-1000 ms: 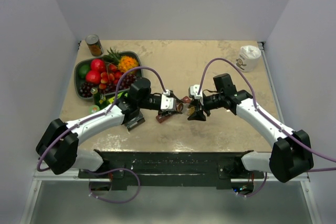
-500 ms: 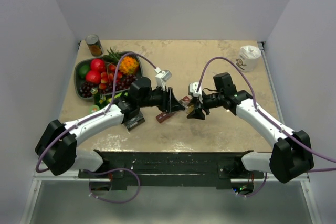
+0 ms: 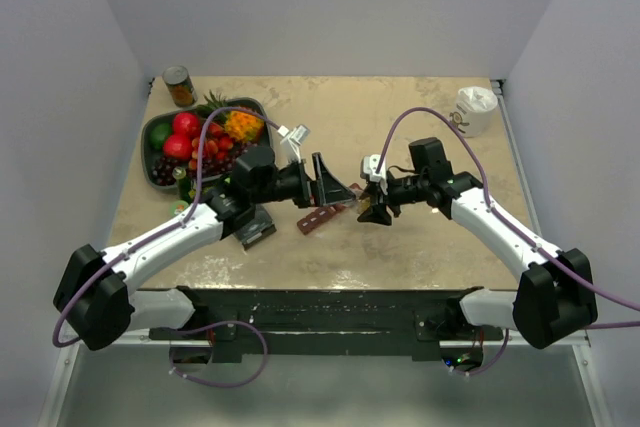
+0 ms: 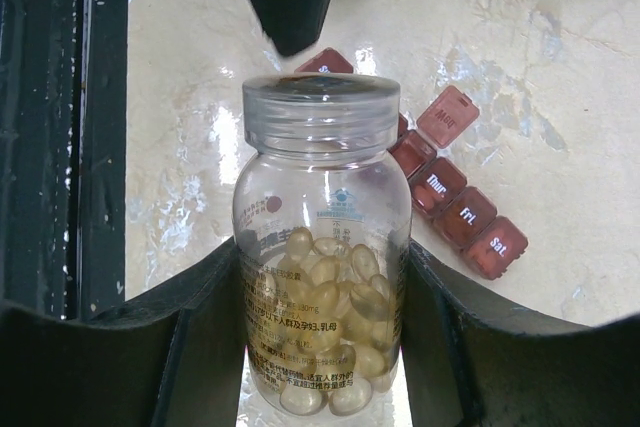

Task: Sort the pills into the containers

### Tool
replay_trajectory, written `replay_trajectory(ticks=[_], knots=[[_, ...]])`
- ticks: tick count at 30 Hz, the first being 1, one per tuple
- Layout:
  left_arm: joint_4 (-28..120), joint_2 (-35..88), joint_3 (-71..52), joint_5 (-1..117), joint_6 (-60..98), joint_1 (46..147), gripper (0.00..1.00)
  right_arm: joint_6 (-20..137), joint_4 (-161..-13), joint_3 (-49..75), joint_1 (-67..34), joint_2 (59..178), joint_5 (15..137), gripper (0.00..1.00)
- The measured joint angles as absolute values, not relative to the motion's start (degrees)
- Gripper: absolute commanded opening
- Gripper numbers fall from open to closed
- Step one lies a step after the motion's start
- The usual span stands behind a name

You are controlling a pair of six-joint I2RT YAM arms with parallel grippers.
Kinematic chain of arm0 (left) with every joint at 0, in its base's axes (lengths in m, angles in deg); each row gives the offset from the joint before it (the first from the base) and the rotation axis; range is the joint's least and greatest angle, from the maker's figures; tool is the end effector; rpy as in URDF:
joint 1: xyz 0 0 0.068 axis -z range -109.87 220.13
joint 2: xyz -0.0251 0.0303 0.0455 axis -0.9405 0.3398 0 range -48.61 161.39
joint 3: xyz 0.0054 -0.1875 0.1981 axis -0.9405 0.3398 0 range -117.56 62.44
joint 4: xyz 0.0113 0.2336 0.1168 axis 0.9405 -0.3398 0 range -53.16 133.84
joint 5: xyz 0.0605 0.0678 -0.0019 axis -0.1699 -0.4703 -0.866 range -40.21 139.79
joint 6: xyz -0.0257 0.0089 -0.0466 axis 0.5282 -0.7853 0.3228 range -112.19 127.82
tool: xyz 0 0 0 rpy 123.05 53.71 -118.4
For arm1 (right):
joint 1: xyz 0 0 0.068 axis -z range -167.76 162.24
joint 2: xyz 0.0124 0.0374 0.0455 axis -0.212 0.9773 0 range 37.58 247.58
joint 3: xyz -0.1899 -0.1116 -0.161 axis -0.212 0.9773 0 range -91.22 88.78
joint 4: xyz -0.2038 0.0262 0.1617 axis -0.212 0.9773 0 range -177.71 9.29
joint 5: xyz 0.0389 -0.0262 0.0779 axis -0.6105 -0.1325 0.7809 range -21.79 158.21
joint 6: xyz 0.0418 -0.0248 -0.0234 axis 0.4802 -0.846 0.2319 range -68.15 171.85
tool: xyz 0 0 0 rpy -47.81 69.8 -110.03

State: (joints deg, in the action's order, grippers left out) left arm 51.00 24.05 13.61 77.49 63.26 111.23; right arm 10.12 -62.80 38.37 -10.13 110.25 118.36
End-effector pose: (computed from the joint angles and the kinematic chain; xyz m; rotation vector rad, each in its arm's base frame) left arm 0.2082 -0.2036 0.2911 0.1218 2.1606 -1.5320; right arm 0.2271 0.1231 0.2573 -1.4690 1.6057 0.8462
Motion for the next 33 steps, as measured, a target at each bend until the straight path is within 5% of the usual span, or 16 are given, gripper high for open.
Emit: replay_trajectory(ticks=[7, 17, 28, 33], knots=[[50.38, 17.21, 14.52, 81.47, 54.18, 105.68, 0.99, 9.77, -62.87, 38.37, -10.11, 110.25, 118.40, 0.00], [55.61, 11.00, 22.83, 93.23, 4.53, 107.15, 0.99, 7.82, -61.71, 38.37, -9.80, 110.25, 119.21, 0.00], [57.99, 26.39, 18.11, 97.45, -22.31, 111.17, 0.97, 6.80, -61.25, 38.37, -9.80, 110.25, 120.28, 0.00], [59.70, 27.59, 16.99, 97.30, -23.58, 111.80, 0.84, 6.73, -61.16, 38.37, -9.80, 110.25, 120.33, 0.00]])
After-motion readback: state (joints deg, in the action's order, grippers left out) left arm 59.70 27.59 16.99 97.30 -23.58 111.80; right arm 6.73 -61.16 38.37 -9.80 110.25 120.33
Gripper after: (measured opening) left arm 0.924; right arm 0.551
